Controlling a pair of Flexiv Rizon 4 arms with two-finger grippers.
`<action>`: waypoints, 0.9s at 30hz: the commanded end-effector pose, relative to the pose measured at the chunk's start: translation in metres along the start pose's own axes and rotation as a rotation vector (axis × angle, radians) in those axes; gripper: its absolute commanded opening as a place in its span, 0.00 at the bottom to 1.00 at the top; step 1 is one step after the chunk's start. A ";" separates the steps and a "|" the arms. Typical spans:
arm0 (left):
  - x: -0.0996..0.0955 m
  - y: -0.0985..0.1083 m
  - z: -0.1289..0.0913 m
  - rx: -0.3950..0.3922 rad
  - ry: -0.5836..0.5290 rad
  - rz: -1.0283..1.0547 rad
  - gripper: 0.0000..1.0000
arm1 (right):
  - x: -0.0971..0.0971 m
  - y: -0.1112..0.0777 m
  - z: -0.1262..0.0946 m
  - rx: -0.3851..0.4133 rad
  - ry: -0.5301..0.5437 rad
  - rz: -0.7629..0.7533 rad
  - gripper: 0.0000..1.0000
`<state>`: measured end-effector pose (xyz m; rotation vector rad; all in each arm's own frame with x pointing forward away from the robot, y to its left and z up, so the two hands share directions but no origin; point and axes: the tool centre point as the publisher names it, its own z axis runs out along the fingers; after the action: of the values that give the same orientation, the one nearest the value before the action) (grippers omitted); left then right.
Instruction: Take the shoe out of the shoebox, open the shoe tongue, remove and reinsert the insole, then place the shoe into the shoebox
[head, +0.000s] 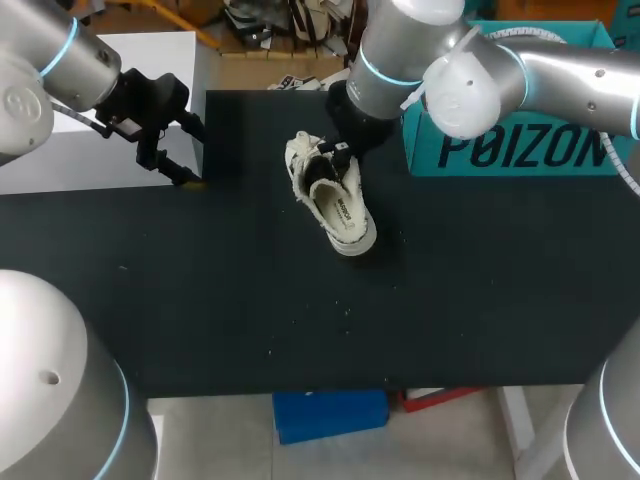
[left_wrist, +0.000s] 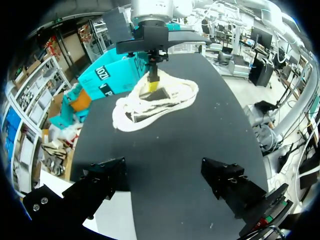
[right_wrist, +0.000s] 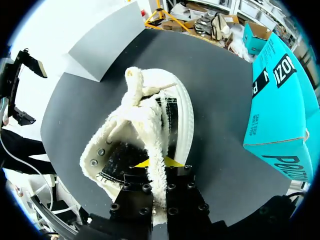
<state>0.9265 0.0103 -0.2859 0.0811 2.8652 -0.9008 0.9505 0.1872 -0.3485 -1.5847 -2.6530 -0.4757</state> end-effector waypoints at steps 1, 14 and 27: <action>0.001 0.000 0.001 -0.001 -0.005 0.001 1.00 | -0.003 0.000 -0.056 -0.008 0.105 -0.066 0.00; 0.001 0.000 0.001 -0.001 -0.005 0.001 1.00 | -0.032 0.019 -0.176 0.631 -0.018 -0.969 0.00; 0.001 0.000 0.001 -0.001 -0.005 0.001 1.00 | -0.032 0.019 -0.176 0.631 -0.018 -0.969 0.00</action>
<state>0.9265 0.0103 -0.2859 0.0811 2.8652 -0.9008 0.9502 0.1157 -0.1881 -0.4948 -2.9698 -0.1350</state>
